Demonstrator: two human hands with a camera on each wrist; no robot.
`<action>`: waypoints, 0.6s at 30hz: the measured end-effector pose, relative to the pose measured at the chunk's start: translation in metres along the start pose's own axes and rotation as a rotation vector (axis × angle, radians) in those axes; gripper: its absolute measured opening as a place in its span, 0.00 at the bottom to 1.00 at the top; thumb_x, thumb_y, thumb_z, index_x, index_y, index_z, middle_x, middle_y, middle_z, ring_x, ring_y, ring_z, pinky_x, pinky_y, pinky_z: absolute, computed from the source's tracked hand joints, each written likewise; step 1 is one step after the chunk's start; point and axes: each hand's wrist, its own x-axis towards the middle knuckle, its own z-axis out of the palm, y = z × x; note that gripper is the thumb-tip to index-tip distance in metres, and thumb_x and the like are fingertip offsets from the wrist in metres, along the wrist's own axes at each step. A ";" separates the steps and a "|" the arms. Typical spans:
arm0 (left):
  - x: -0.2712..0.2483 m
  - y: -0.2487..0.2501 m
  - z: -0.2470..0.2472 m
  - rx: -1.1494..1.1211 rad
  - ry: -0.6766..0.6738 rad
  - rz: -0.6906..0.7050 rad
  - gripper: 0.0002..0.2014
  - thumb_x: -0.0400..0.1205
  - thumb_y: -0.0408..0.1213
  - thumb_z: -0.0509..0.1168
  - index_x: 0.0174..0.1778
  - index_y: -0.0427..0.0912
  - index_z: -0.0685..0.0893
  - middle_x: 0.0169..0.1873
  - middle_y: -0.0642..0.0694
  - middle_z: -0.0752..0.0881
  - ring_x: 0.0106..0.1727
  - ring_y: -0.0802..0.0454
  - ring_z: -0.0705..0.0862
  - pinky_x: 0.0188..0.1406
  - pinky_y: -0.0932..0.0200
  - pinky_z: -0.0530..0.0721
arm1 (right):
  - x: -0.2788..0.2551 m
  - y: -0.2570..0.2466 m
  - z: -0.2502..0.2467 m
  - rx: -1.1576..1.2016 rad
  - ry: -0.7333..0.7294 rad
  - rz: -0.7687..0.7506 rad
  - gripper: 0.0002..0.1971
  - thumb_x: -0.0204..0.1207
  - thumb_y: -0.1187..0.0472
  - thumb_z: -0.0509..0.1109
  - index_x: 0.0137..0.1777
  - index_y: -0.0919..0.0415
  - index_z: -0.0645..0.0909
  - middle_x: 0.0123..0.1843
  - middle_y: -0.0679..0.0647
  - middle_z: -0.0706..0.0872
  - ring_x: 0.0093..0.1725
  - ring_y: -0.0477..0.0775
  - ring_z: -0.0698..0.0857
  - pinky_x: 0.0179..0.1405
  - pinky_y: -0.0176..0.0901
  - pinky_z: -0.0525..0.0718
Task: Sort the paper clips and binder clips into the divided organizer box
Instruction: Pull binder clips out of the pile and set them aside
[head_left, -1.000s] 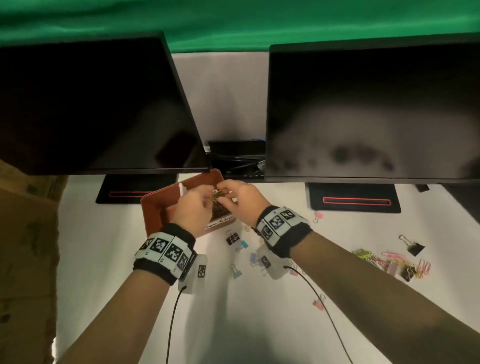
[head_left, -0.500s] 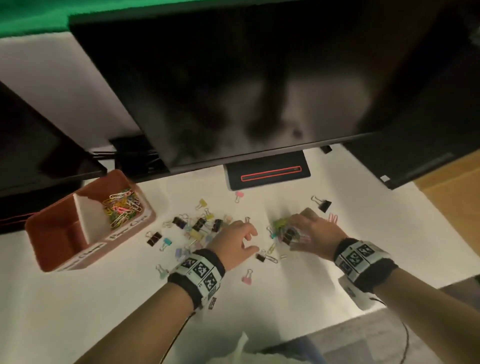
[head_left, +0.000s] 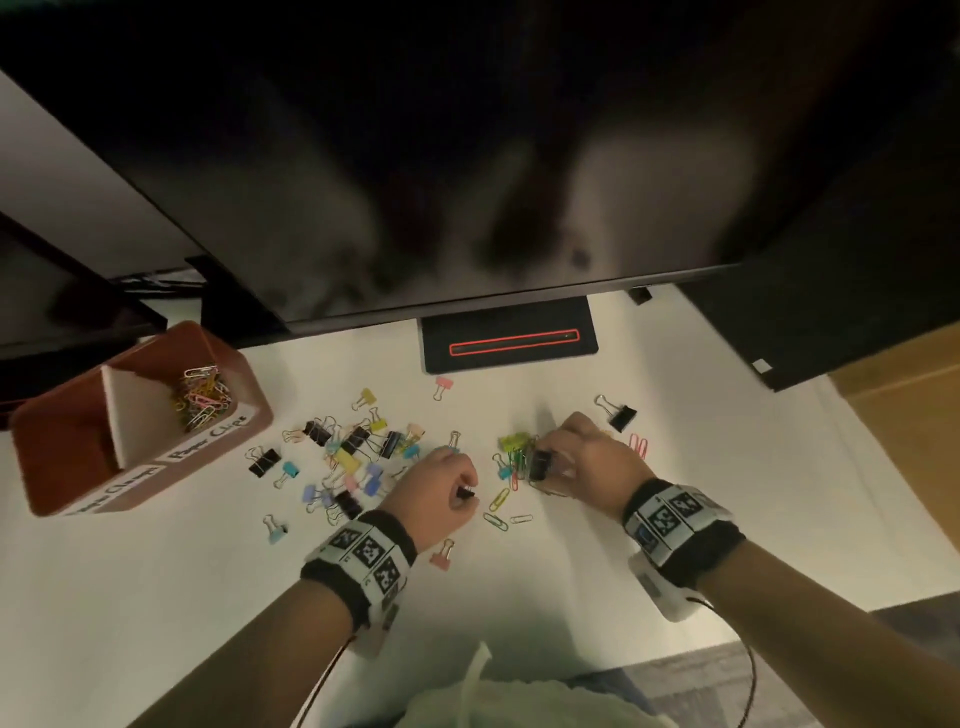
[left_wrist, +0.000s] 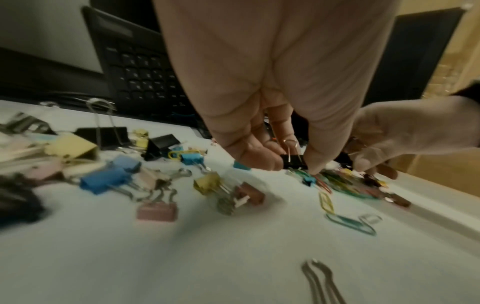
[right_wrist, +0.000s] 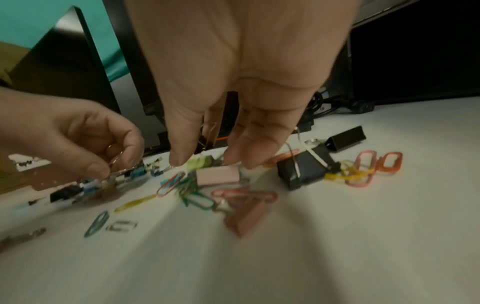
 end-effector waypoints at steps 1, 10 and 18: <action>-0.002 -0.002 -0.005 -0.020 0.037 -0.005 0.09 0.76 0.40 0.69 0.50 0.46 0.79 0.45 0.54 0.75 0.38 0.62 0.77 0.38 0.75 0.72 | -0.001 0.001 -0.006 0.015 0.024 0.010 0.20 0.70 0.49 0.74 0.61 0.50 0.77 0.58 0.48 0.74 0.45 0.49 0.82 0.48 0.50 0.87; 0.006 -0.045 -0.029 0.097 0.321 -0.197 0.14 0.81 0.31 0.60 0.61 0.44 0.82 0.56 0.45 0.81 0.60 0.47 0.77 0.63 0.54 0.77 | 0.019 0.016 -0.038 0.029 0.110 0.162 0.25 0.72 0.53 0.72 0.68 0.48 0.70 0.64 0.51 0.72 0.54 0.55 0.81 0.54 0.49 0.85; 0.012 -0.051 -0.031 0.049 0.324 -0.218 0.11 0.81 0.32 0.61 0.57 0.43 0.83 0.50 0.43 0.85 0.53 0.46 0.82 0.57 0.52 0.82 | -0.016 0.001 0.011 -0.102 -0.134 -0.131 0.18 0.76 0.55 0.68 0.66 0.50 0.73 0.66 0.49 0.79 0.55 0.52 0.84 0.53 0.50 0.86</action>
